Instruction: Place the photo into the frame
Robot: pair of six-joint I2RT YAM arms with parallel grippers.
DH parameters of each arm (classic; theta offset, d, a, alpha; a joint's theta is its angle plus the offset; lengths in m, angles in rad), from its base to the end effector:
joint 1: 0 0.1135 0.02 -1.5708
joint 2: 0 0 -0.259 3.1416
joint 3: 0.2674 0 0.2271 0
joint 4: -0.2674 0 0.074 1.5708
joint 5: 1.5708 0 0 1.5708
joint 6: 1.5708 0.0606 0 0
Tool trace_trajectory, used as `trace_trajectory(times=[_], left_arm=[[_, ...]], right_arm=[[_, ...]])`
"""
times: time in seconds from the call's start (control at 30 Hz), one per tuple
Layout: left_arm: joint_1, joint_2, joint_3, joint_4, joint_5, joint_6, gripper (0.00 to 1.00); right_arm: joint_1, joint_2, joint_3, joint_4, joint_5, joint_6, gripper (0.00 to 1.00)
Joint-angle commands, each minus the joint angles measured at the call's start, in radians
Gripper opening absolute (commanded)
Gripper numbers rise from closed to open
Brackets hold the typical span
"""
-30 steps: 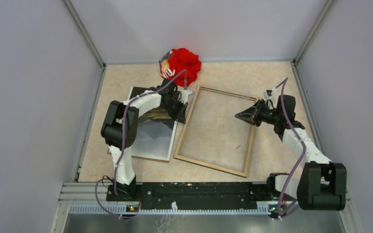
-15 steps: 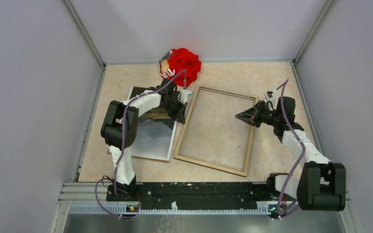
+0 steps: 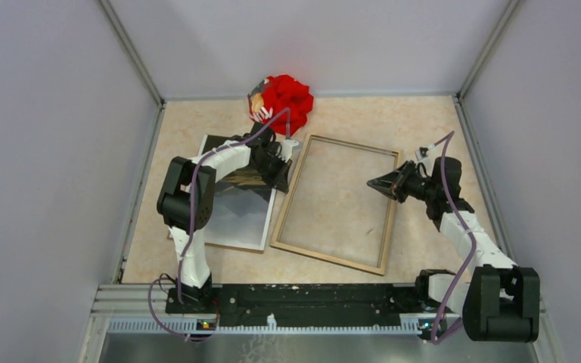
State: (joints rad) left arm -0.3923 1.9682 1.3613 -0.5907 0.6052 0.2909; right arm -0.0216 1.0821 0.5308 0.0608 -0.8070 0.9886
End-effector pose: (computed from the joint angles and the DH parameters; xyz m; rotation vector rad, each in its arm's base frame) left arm 0.3375 -0.1770 0.1614 1.0454 2.4693 -0.8602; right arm 0.2196 0.0390 0.2240 0.5546 2.1320 1.4016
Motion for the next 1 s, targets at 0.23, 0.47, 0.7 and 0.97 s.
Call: trace_trajectory(times=[0.23,0.47,0.7,0.97], left_arm=[[-0.005,0.009,-0.012,-0.014,0.0,0.019,0.0],[-0.005,0.012,-0.011,-0.012,0.007,0.014,0.0],[-0.005,0.012,-0.01,-0.012,0.01,0.014,0.0],[-0.005,0.012,-0.01,-0.012,0.01,0.011,0.0]], right_arm=[[0.006,0.031,0.004,0.072,-0.002,0.024,0.0],[0.006,0.076,0.007,0.09,-0.008,0.041,0.0],[-0.002,0.064,0.003,0.048,0.006,0.023,0.0],[-0.013,0.017,-0.022,0.011,0.017,0.022,0.0]])
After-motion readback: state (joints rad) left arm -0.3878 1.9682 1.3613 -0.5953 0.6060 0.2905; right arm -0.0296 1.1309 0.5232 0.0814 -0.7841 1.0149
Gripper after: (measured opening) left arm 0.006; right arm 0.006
